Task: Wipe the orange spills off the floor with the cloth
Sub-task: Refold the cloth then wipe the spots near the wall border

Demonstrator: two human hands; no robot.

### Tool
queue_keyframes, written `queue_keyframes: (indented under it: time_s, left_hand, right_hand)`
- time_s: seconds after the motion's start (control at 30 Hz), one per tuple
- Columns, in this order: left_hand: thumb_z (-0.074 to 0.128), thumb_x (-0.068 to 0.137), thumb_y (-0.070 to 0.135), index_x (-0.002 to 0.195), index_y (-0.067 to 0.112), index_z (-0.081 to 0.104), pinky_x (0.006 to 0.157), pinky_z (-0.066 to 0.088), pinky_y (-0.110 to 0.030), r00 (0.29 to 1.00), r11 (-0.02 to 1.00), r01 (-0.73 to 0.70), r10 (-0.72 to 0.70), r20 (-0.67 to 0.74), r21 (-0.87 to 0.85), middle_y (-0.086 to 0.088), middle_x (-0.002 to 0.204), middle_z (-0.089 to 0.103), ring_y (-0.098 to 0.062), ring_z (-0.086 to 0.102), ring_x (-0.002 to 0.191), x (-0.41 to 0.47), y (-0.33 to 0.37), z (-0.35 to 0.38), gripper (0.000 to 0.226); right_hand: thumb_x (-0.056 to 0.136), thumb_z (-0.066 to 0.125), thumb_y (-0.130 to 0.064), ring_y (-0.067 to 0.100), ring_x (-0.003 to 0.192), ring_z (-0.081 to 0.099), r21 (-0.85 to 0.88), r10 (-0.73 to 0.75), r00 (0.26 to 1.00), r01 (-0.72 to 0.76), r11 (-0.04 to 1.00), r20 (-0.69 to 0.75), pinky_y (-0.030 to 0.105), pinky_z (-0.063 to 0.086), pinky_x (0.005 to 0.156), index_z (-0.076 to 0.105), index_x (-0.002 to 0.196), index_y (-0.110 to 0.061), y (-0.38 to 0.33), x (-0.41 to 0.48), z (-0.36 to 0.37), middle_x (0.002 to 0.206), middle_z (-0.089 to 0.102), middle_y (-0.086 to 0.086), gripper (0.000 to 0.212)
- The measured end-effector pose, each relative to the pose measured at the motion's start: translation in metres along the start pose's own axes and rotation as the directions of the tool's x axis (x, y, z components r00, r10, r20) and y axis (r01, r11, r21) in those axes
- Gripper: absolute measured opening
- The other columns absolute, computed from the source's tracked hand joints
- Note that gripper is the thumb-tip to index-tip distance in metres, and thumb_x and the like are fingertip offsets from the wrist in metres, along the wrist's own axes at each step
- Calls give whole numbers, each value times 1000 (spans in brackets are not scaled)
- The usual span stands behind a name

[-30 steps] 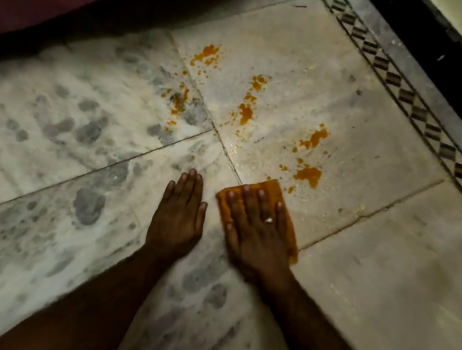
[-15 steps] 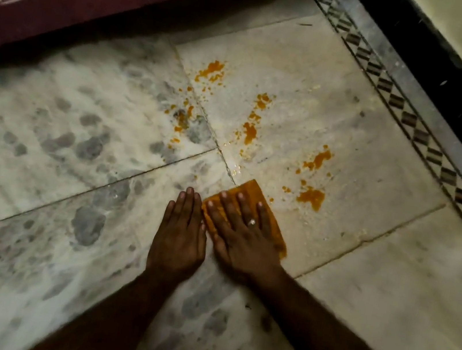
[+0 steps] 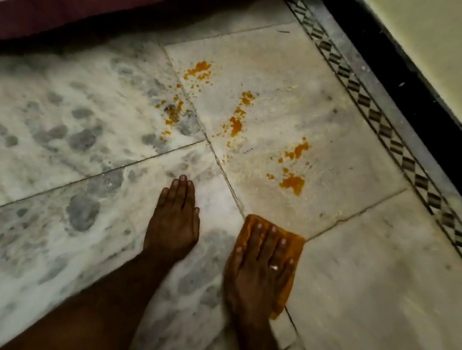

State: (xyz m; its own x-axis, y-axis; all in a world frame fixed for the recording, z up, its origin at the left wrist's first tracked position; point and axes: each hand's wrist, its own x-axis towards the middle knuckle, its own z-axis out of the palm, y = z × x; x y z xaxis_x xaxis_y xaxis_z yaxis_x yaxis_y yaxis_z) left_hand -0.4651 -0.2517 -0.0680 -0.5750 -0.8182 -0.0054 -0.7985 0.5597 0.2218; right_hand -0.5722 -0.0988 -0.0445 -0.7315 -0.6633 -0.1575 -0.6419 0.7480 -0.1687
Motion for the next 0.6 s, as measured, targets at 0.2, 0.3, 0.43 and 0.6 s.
queue_keyframes:
  time_s: [0.2,0.3,0.43,0.6]
  left_hand:
    - [17,98,36,153,-3,30,121,20,-54,983,983,147,-133,127,-112,-26,161,24,-41,25,150,-6,23,-9,69]
    - [23,95,36,146,-2,45,116,30,-55,987,991,29,-7,159,-133,-30,157,32,-45,36,143,-25,50,-13,67]
    - [32,91,37,125,6,68,105,46,-47,965,972,-42,99,242,-230,-23,136,60,-40,57,124,-53,77,-26,58]
    - [59,93,33,108,14,72,91,52,-39,872,686,390,-60,486,-615,-10,108,73,-28,67,100,-64,98,-62,28]
  right_hand:
    - [95,36,-57,38,149,35,-59,-104,991,109,992,87,53,12,119,35,159,-17,5,-35,-8,165,29,14,75]
    - [89,42,-70,37,143,46,-85,-147,981,158,984,129,52,19,116,49,151,-11,18,-52,-17,157,45,17,86]
    - [84,43,-75,40,139,51,-96,-176,956,203,975,235,54,25,116,57,143,-8,26,-63,-23,151,51,20,90]
    - [105,31,-46,30,153,30,109,-175,942,149,983,286,44,21,124,45,154,-21,22,-49,-56,165,34,9,56]
